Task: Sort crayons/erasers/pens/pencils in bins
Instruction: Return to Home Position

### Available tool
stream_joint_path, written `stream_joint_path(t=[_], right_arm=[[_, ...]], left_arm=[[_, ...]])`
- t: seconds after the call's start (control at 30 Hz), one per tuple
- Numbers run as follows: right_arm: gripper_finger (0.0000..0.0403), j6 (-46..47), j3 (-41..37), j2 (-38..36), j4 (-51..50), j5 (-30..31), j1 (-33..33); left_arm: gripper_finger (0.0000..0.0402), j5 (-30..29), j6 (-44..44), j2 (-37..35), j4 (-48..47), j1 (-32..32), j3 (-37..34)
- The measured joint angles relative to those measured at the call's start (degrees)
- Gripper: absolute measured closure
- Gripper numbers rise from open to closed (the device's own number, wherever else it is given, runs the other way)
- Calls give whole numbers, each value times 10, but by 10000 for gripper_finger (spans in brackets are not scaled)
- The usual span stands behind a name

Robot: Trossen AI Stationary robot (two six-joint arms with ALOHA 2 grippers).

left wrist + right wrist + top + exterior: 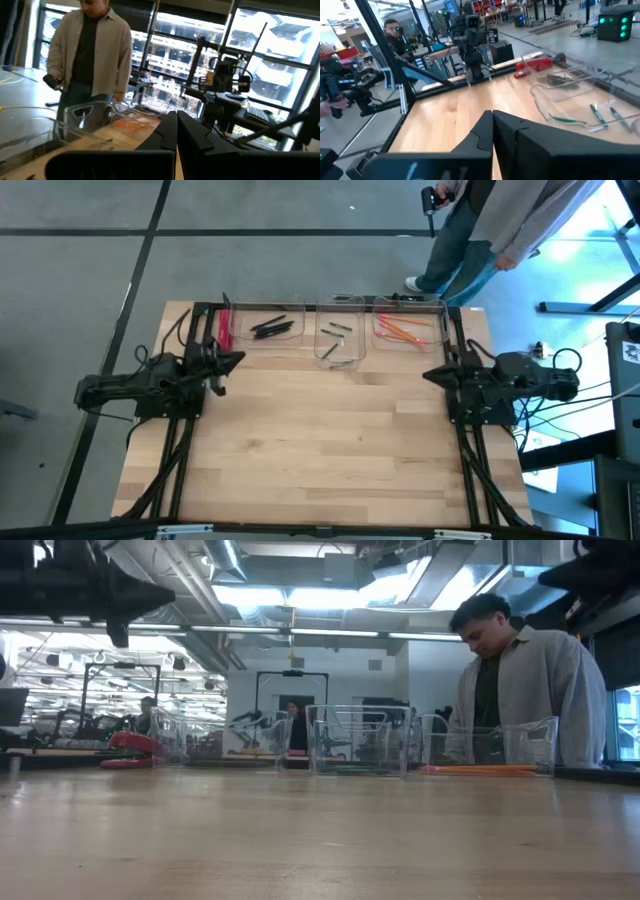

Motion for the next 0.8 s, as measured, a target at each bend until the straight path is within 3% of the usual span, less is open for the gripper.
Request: stream_joint_path(t=[0.13,0.53,0.8], right_arm=[[400,-6,-55,0,57,-17,0],[399,-68,-212,0,259,-50,0],[399,-101,-222,4,282,-78,0]], left_arm=[[401,3,-7,0,11,0,-39],[401,44,49,2,-23,0,-40],[401,47,70,2,-30,0,-40]])
